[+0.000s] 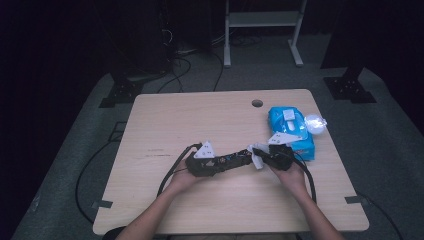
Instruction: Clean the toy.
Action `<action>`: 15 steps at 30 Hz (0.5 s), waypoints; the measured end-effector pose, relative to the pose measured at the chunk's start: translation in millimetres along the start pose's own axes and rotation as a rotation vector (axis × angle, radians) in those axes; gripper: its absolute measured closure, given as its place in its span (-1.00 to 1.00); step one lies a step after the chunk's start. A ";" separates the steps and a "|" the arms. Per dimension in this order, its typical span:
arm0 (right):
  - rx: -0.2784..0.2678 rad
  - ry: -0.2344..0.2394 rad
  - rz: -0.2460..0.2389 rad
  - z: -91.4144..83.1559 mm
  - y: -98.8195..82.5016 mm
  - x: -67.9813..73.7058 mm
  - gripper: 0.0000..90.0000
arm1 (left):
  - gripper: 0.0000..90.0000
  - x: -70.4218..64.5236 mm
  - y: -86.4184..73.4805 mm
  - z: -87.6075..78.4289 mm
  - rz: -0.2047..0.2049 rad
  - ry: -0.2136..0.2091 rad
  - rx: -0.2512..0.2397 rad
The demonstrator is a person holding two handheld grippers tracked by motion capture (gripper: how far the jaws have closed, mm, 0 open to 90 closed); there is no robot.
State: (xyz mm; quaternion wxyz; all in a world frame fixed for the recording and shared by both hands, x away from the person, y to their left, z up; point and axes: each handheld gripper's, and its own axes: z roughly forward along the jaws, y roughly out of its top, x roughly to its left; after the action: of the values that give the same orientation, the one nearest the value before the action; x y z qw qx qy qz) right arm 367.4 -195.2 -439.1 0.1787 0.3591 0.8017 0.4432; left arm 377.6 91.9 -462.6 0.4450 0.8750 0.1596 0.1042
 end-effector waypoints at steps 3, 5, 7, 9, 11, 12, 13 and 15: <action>-0.001 0.011 0.020 -0.2 -0.7 -0.8 0.86 | 0.33 0.0 4.3 -0.2 -0.007 0.007 -0.011; 0.000 0.018 0.028 -0.1 -0.5 0.0 0.86 | 0.26 0.3 5.8 0.4 -0.012 0.008 -0.003; 0.000 0.035 0.012 2.3 1.5 5.4 0.86 | 0.34 0.4 7.6 2.7 0.001 0.011 0.009; -0.003 0.033 0.005 3.1 3.5 9.1 0.86 | 0.38 1.1 7.7 2.4 0.005 0.011 0.014; -0.020 0.040 0.001 1.7 5.9 12.1 0.86 | 0.40 1.6 7.8 2.0 0.004 0.012 0.015; -0.032 0.052 0.006 0.7 7.7 14.5 0.86 | 0.40 2.1 7.7 1.6 0.005 0.010 0.016; -0.047 0.068 0.009 0.4 10.3 17.8 0.86 | 0.40 2.6 7.8 1.2 0.006 0.007 0.017; -0.067 0.099 0.007 2.1 13.8 23.4 0.86 | 0.41 3.2 8.2 -0.1 0.013 0.007 0.022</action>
State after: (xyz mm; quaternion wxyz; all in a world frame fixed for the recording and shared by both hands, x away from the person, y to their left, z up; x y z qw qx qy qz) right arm 358.5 -171.9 -428.0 0.1492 0.3334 0.7930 0.4875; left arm 382.1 88.6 -455.7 0.4342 0.8804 0.1566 0.1086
